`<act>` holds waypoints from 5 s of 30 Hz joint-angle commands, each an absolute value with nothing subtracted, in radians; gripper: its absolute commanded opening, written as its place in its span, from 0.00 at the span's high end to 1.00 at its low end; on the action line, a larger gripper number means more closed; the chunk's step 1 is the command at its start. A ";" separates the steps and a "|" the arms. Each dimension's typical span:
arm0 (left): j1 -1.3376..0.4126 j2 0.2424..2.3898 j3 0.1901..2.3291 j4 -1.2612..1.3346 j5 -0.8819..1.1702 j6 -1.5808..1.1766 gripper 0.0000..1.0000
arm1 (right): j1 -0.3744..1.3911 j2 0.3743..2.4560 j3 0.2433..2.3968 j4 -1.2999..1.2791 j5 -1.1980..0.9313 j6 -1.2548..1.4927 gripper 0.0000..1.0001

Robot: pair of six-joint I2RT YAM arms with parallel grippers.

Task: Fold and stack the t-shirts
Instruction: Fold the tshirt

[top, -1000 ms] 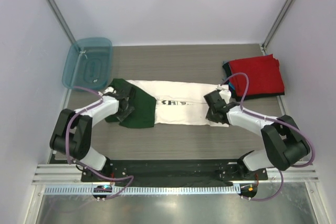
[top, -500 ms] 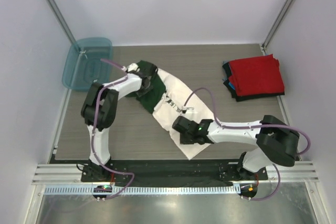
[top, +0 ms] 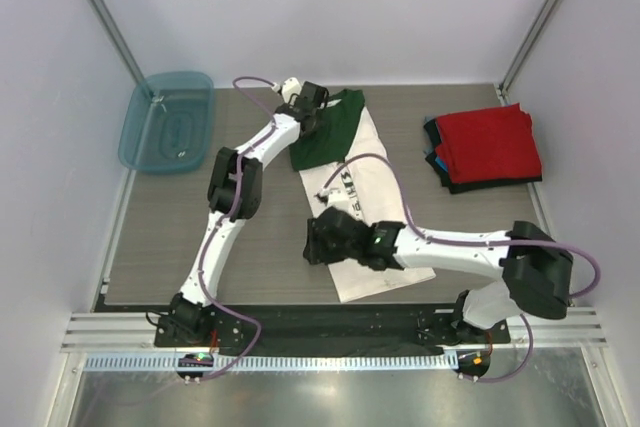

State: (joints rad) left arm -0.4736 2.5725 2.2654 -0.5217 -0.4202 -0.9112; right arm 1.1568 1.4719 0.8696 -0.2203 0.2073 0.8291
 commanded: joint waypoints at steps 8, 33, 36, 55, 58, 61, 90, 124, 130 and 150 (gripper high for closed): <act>-0.335 2.623 2.234 -0.350 -0.247 -0.845 0.50 | 0.557 1.353 0.979 -0.310 -0.029 0.554 0.49; -0.310 2.760 2.410 -0.212 -0.080 -0.908 0.56 | 0.305 1.362 0.684 -0.420 -0.078 0.574 0.52; -0.308 2.780 2.431 -0.209 -0.081 -0.917 0.56 | 0.322 1.321 0.643 -0.416 -0.110 0.600 0.57; -0.229 2.511 2.225 -0.212 -0.026 -0.927 0.25 | 0.437 1.212 0.597 -0.437 -0.094 0.670 0.40; -0.221 2.381 2.080 -0.225 -0.023 -0.902 0.20 | 0.437 1.184 0.577 -0.471 -0.063 0.664 0.35; -0.222 2.268 1.976 -0.221 -0.061 -0.881 0.16 | 0.437 1.164 0.558 -0.480 -0.066 0.666 0.35; -0.757 1.149 0.764 -0.523 -0.066 -1.034 0.51 | 0.575 1.098 0.551 -0.666 0.080 0.798 0.90; -0.916 1.143 0.534 -0.347 0.020 -1.229 0.51 | 0.759 1.108 0.629 -0.770 0.265 0.877 0.48; -0.937 1.204 0.538 -0.316 0.018 -1.239 0.52 | 0.730 1.109 0.597 -0.742 0.241 0.873 0.56; -0.960 1.313 0.552 -0.245 0.012 -1.258 0.61 | 0.715 1.134 0.532 -0.646 0.144 0.873 0.79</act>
